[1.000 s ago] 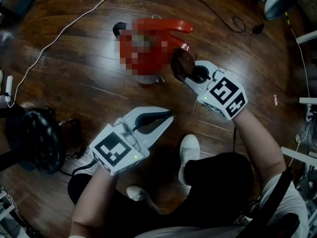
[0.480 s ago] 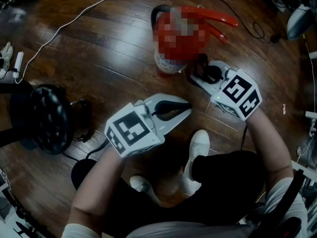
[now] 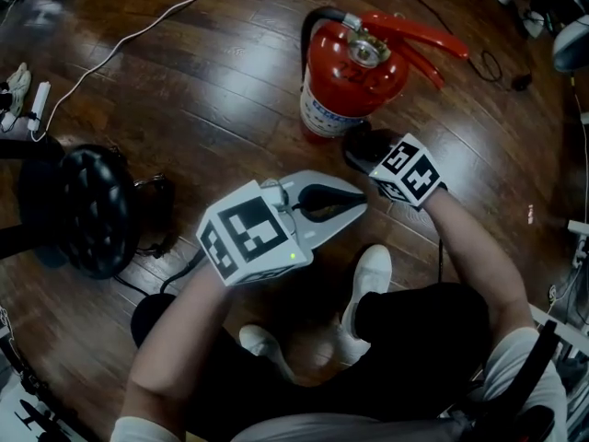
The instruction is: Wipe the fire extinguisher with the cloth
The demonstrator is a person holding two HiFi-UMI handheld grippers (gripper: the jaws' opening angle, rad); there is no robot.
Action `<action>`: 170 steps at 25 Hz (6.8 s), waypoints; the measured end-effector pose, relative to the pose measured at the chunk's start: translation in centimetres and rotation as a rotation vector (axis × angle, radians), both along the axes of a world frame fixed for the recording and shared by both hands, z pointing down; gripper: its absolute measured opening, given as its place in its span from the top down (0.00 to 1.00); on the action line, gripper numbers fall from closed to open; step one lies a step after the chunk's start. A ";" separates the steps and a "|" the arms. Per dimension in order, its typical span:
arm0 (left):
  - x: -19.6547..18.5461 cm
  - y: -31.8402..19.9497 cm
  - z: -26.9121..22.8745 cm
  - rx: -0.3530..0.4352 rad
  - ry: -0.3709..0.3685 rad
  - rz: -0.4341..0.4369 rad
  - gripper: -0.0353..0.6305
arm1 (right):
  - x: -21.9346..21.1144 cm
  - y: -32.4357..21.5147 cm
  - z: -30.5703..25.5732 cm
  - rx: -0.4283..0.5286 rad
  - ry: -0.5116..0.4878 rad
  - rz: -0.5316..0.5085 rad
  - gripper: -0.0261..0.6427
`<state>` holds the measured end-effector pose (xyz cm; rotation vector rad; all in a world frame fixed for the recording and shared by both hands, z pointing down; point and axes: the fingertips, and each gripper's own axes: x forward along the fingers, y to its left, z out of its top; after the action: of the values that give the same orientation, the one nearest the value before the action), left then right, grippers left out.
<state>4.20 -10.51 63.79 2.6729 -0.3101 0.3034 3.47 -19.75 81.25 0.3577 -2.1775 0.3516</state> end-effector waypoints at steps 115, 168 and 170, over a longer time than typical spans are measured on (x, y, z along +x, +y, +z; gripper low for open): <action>-4.6 4.7 0.8 -0.077 -0.043 0.134 0.94 | -7.2 -0.7 11.8 0.142 0.134 0.171 0.88; -2.4 44.5 -55.6 0.053 -0.065 0.033 0.95 | 7.3 47.7 -68.8 0.142 -0.319 0.326 0.88; -1.3 46.5 -56.2 0.058 -0.071 0.046 0.95 | 8.5 49.8 -69.8 0.151 -0.333 0.338 0.88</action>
<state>2.92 36.01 7.57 2.7337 -0.2839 0.4107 12.00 30.06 11.41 0.8060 -2.4762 0.4594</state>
